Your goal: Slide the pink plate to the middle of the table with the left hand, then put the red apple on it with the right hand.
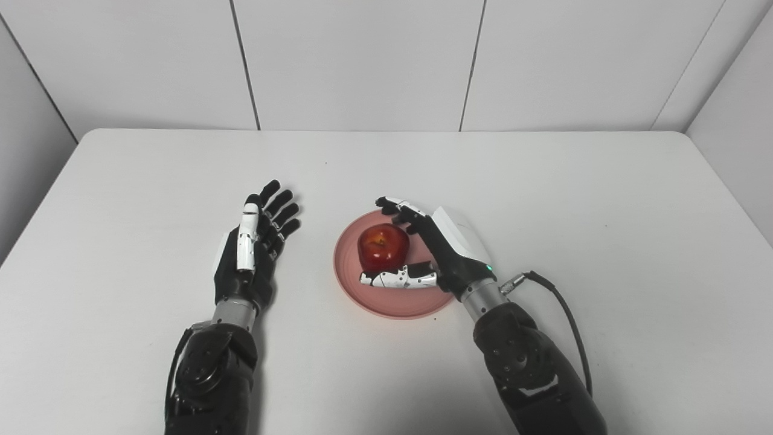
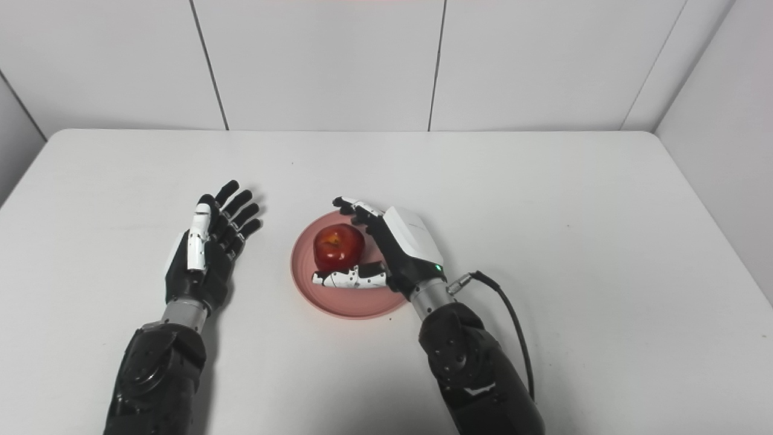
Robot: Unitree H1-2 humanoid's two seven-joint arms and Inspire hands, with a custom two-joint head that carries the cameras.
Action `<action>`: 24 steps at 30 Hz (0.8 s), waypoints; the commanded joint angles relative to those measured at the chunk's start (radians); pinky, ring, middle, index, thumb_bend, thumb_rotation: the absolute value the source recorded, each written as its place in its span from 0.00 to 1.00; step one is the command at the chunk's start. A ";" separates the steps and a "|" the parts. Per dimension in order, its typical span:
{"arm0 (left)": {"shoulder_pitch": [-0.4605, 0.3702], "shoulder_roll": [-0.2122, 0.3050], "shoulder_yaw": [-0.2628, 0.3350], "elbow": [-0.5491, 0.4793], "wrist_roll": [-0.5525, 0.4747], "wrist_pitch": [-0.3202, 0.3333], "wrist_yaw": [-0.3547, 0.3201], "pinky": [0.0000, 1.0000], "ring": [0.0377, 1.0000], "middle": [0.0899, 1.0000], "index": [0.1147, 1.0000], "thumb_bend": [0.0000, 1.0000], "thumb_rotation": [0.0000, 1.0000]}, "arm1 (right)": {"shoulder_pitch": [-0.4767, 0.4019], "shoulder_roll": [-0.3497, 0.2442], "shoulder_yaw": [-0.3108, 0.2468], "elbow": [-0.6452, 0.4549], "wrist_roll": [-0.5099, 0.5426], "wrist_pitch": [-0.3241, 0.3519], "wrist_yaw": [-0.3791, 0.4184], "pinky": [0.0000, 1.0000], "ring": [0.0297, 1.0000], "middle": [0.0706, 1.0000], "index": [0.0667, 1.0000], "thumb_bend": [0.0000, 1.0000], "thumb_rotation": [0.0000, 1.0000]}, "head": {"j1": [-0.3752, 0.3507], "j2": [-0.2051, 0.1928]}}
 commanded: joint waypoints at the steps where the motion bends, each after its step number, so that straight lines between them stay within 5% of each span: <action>1: -0.033 0.003 -0.005 -0.019 0.001 -0.013 -0.014 0.88 0.87 0.87 0.84 0.37 1.00 | -0.027 0.001 -0.010 -0.047 0.001 -0.010 -0.005 0.78 0.83 0.85 0.87 1.00 0.46 | 0.001 0.001; 8: -0.030 0.001 -0.008 -0.021 0.004 -0.013 -0.012 0.88 0.88 0.88 0.85 0.37 1.00 | -0.030 -0.003 -0.030 -0.071 0.012 -0.016 -0.001 0.83 0.91 0.95 0.97 1.00 0.54 | -0.001 -0.001; 24: -0.030 0.007 -0.010 -0.009 0.004 -0.028 -0.026 0.89 0.88 0.88 0.85 0.38 1.00 | -0.044 -0.008 -0.135 -0.129 0.088 -0.094 -0.092 0.85 0.92 0.95 0.96 1.00 0.62 | -0.013 -0.011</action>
